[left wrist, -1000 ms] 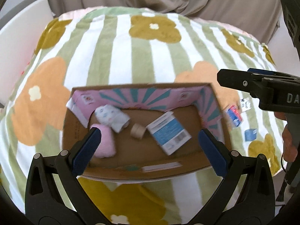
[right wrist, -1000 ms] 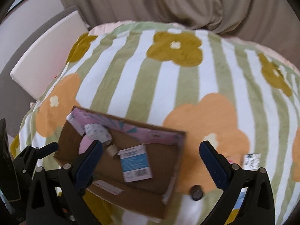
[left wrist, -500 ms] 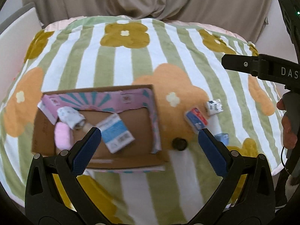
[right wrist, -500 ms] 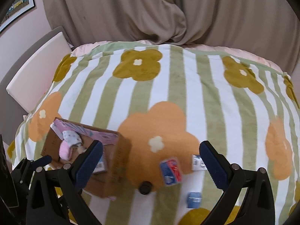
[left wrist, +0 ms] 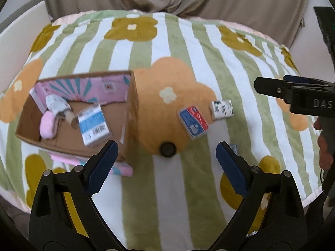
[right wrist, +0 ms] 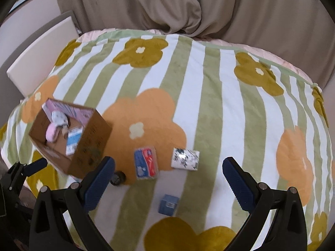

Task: Organize objects
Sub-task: 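Move both tools back toward the remaining items on the blanket, then grasp the black round lid with the left tool while the right tool grasps the blue cube box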

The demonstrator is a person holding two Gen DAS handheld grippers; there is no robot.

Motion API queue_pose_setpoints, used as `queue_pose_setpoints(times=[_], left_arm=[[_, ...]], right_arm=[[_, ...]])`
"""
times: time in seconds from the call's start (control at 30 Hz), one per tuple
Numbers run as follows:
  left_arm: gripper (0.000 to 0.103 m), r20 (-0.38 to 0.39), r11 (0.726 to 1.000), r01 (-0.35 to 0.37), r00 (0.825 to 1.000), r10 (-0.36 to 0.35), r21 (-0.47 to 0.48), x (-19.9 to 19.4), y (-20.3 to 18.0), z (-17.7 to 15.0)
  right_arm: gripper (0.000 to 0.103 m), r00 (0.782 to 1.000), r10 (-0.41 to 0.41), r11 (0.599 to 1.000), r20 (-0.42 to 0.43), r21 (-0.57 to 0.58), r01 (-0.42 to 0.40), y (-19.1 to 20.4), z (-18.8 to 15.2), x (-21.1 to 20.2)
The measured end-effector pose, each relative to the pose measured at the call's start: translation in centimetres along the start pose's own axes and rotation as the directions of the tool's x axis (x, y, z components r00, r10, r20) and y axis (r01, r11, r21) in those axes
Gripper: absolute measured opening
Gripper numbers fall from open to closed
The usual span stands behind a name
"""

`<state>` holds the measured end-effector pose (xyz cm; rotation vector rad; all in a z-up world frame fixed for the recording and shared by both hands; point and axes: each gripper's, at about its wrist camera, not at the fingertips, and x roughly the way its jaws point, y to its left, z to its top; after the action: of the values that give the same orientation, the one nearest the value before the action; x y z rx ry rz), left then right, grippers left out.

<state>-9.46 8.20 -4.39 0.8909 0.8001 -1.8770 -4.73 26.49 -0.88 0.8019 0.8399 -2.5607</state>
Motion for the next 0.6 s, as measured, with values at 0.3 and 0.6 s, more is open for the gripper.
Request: queue_pose_setpoints(times=[0.3,0.6], left_arm=[[0.094,-0.018,0.994,-0.058,0.998,0.057,-0.090,2.8,-2.0,-1.5],[0.079,-0.098,0.954,-0.076,0.994,0.050,-0.291,9.3,-1.3,-3.9]], right_arm=[[0.102,0.998,0.050,0.995,-0.023,-0.080,-0.052,-1.4,-2.8,1.6],[0.099,0.991,0.117,0.980,-0.070,-0.151,-0.127,-1.7,-6.8,4.6]])
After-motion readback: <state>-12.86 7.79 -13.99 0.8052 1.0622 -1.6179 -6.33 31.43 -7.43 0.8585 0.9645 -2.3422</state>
